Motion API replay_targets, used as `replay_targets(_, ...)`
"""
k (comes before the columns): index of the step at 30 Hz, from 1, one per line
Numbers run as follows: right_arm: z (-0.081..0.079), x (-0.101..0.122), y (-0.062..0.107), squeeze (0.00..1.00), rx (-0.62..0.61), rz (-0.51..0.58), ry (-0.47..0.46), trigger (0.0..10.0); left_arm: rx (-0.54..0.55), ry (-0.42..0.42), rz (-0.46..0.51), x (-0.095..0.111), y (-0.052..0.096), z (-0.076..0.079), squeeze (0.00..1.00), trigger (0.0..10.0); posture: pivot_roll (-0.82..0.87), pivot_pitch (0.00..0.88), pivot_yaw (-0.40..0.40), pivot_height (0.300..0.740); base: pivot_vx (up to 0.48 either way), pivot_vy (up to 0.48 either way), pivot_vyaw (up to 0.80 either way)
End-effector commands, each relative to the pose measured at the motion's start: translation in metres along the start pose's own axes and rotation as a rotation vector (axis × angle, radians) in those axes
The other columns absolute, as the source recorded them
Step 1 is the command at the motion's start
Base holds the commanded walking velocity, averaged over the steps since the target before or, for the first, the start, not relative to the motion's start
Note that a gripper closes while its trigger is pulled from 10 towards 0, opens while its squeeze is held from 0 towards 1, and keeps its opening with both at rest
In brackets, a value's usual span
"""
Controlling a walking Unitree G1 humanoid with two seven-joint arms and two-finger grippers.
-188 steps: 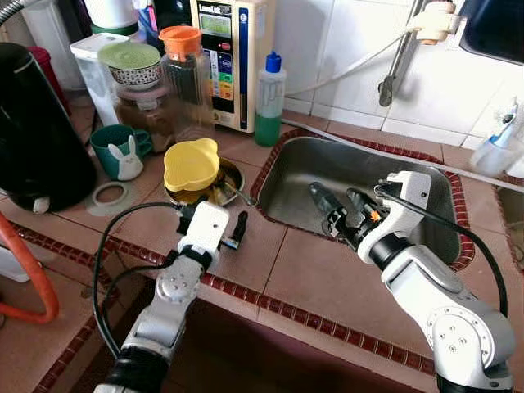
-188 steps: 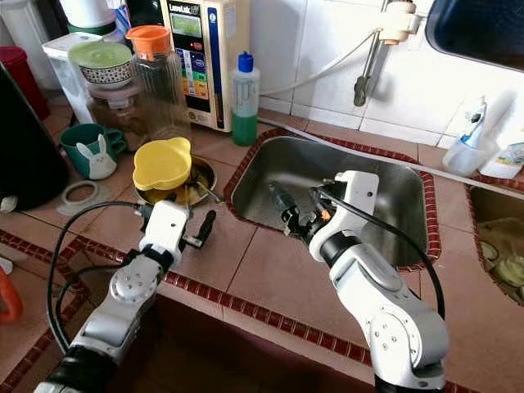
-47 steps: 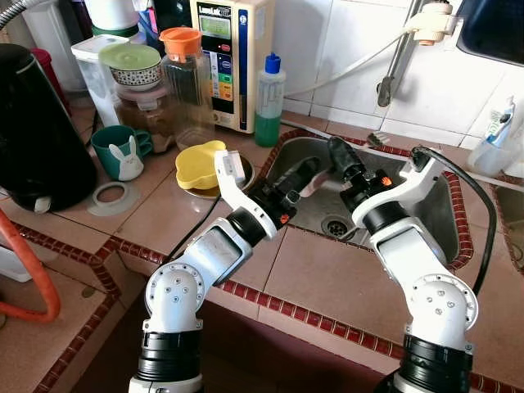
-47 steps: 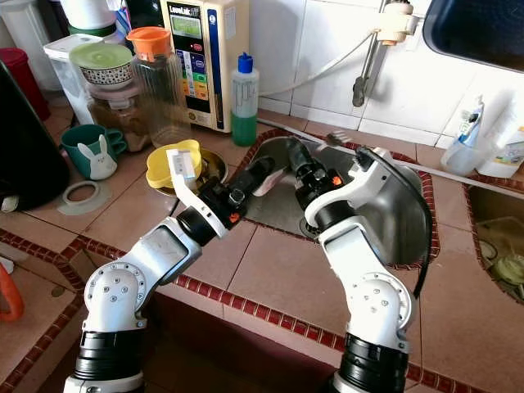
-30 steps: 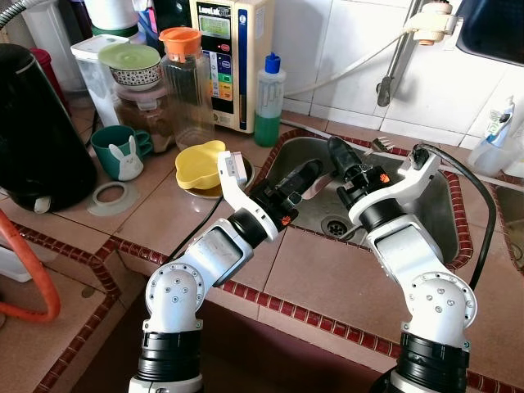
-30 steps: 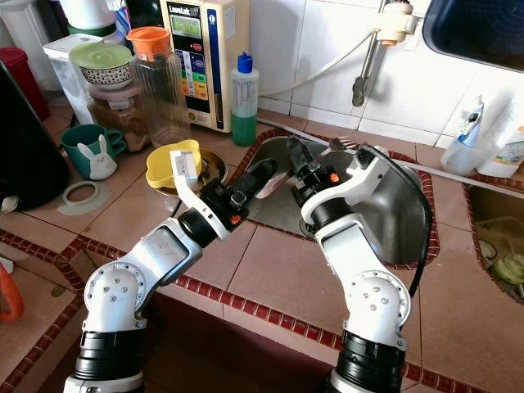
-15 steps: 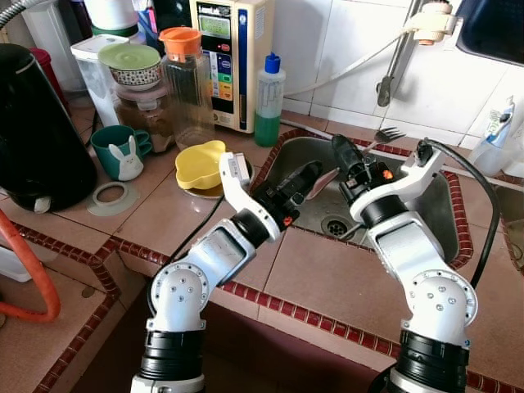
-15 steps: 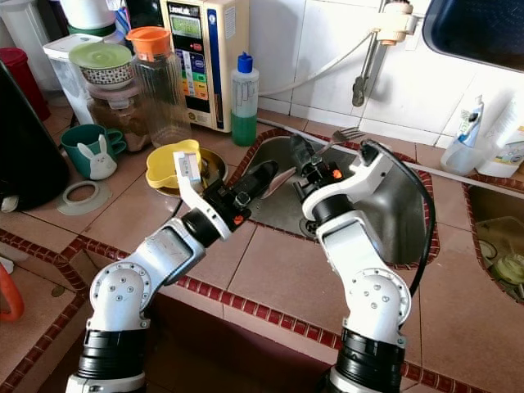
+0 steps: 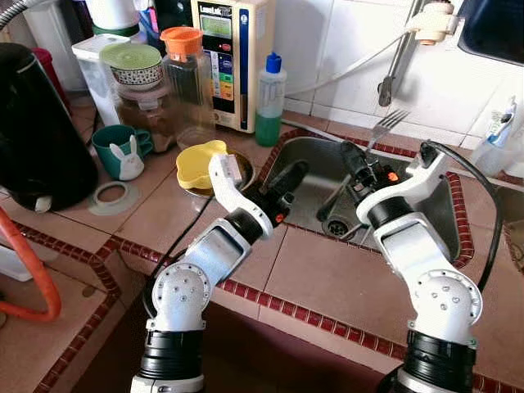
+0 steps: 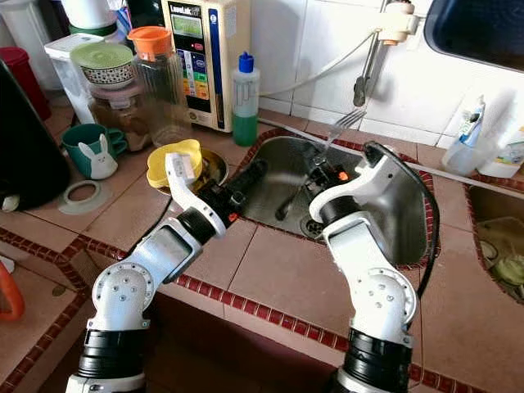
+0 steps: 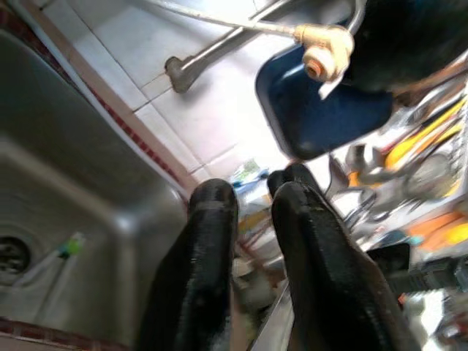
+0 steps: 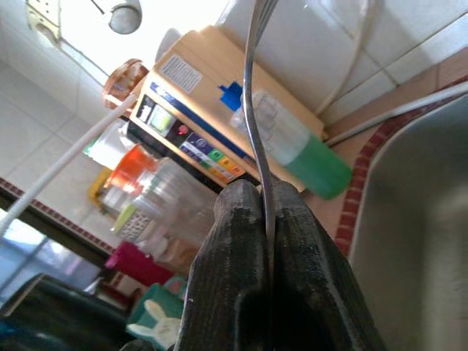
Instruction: Kitchen organization
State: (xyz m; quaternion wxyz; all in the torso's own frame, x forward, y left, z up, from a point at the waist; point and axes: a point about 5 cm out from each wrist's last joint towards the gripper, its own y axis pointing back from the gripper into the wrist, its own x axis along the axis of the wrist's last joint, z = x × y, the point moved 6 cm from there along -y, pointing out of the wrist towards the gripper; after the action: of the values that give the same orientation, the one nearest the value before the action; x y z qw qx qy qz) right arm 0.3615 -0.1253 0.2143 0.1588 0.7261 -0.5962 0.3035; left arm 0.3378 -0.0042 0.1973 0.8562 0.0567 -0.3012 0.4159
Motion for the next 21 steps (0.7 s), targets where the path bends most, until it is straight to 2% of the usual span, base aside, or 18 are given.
replay_targets(1,0.004,0.000,0.000,0.00,-0.014,-0.003,0.054,0.0,0.001,-0.047,-0.019,-0.010,0.001,0.002,1.00,10.0,0.03,0.000,-0.015,0.740,0.000,0.000,0.00)
replay_targets(3,0.006,-0.001,-0.002,0.00,-0.017,-0.014,0.125,0.0,-0.014,-0.155,-0.044,-0.015,0.001,0.004,1.00,10.0,0.04,0.000,-0.017,0.740,0.000,0.000,0.00)
replay_targets(4,0.007,-0.002,-0.003,0.00,-0.016,-0.018,0.144,0.0,-0.018,-0.168,-0.049,-0.016,0.001,0.005,1.00,10.0,0.04,0.000,-0.017,0.740,0.000,0.000,0.00)
replay_targets(6,0.011,-0.005,-0.005,0.00,-0.019,-0.040,0.250,0.0,-0.011,-0.181,-0.057,-0.018,0.001,0.004,1.00,10.0,0.04,0.000,-0.016,0.740,0.000,0.000,0.00)
replay_targets(7,0.014,-0.008,-0.007,0.00,-0.022,-0.056,0.325,0.0,-0.004,-0.212,-0.065,-0.020,0.001,0.002,1.00,10.0,0.04,0.000,-0.015,0.740,0.000,0.000,0.00)
replay_targets(12,0.037,-0.019,-0.017,0.00,-0.054,-0.115,0.571,0.0,-0.027,-0.352,-0.116,-0.031,0.004,0.002,1.00,10.0,0.05,0.000,-0.016,0.740,0.000,0.000,0.00)
replay_targets(13,0.044,-0.020,-0.019,0.00,-0.070,-0.128,0.634,0.0,-0.034,-0.382,-0.125,-0.033,0.005,0.002,1.00,10.0,0.05,0.000,-0.016,0.740,0.000,0.000,0.00)
replay_targets(14,0.058,-0.021,-0.023,0.00,-0.105,-0.149,0.736,0.0,-0.035,-0.440,-0.139,-0.037,0.007,-0.001,1.00,10.0,0.05,0.000,-0.016,0.740,0.000,0.000,0.00)
replay_targets(16,0.071,-0.021,-0.026,0.00,-0.141,-0.170,0.832,0.0,-0.027,-0.489,-0.145,-0.038,0.008,-0.005,1.00,10.0,0.06,0.000,-0.014,0.740,0.000,0.000,0.00)
replay_targets(18,0.094,-0.022,-0.027,0.00,-0.210,-0.205,0.893,0.0,-0.004,-0.515,-0.144,-0.038,0.008,-0.012,1.00,10.0,0.07,0.000,-0.014,0.740,0.000,0.000,0.00)
replay_targets(20,0.105,-0.021,-0.026,0.00,-0.249,-0.220,0.909,0.0,0.000,-0.534,-0.143,-0.038,0.009,-0.014,1.00,10.0,0.07,0.000,-0.014,0.740,0.000,0.000,0.00)
replay_targets(21,0.118,-0.019,-0.024,0.00,-0.296,-0.233,0.928,0.0,0.012,-0.573,-0.142,-0.037,0.010,-0.018,1.00,10.0,0.08,0.000,-0.014,0.740,0.000,0.000,0.00)
